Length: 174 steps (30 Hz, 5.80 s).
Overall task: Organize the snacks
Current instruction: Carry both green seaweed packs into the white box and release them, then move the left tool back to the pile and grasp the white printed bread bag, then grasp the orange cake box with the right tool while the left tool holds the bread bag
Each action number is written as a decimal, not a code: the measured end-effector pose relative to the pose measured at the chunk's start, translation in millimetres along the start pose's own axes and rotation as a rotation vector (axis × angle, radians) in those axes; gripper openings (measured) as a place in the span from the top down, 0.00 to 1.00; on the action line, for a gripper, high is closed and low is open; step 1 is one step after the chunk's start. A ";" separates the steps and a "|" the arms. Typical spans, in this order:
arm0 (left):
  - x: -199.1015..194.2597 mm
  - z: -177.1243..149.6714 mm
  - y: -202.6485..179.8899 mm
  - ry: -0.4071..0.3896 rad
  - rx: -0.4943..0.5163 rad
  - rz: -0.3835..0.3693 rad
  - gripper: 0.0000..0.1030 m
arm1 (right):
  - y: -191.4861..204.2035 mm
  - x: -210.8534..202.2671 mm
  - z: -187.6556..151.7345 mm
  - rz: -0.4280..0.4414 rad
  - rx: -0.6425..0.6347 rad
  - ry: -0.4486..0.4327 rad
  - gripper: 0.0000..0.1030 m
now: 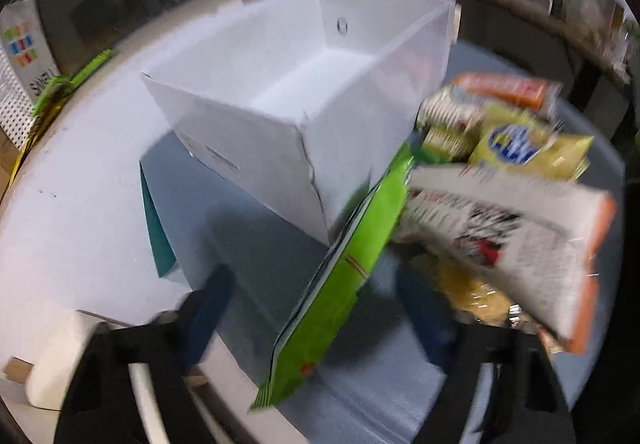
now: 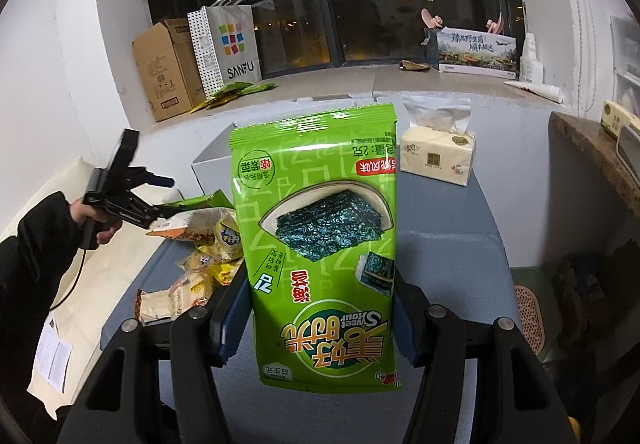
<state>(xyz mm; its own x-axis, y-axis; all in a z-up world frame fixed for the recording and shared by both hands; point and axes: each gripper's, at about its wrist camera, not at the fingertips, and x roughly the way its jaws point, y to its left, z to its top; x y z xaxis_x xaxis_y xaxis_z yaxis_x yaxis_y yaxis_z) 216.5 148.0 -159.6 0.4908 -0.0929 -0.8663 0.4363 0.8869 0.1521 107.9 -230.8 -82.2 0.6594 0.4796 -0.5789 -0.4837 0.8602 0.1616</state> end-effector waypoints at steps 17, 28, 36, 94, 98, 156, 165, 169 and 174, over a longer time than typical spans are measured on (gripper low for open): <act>-140.1 -10.5 -17.5 -0.446 -0.496 -0.068 0.86 | -3.4 15.0 5.0 0.025 0.026 0.008 0.37; -118.5 82.9 25.3 -0.520 -0.819 -0.141 0.86 | 13.9 58.9 119.1 0.052 -0.071 -0.081 0.37; -48.6 144.2 64.2 -0.333 -0.812 -0.028 0.86 | -6.7 169.7 228.1 0.045 0.005 0.019 0.37; -172.2 -63.4 -163.8 -0.447 -0.513 0.065 0.00 | 6.3 -62.8 0.4 0.045 -0.074 -0.250 0.00; -152.3 -59.6 -144.6 -0.389 -0.599 0.007 0.00 | 9.2 -60.1 -2.7 0.057 -0.080 -0.244 0.00; -159.5 -63.6 -134.7 -0.476 -0.558 0.025 0.62 | -17.9 179.9 79.0 -0.092 0.049 0.362 0.00; -154.7 -78.5 -130.2 -0.466 -0.576 0.021 0.62 | -47.0 216.9 61.9 0.031 0.196 0.446 0.43; -154.6 -75.9 -131.4 -0.470 -0.570 0.020 0.62 | -56.0 180.3 66.6 0.059 0.207 0.346 0.79; -158.4 -69.4 -138.8 -0.483 -0.543 0.022 0.62 | -61.0 131.4 61.8 0.121 0.190 0.218 0.87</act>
<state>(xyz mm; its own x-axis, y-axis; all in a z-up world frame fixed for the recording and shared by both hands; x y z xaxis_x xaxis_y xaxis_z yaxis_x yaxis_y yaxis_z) 25.8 71.0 -76.5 0.8280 -0.1509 -0.5400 0.0484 0.9787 -0.1993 259.7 -209.6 -118.8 0.4547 0.5496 -0.7008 -0.4216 0.8260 0.3742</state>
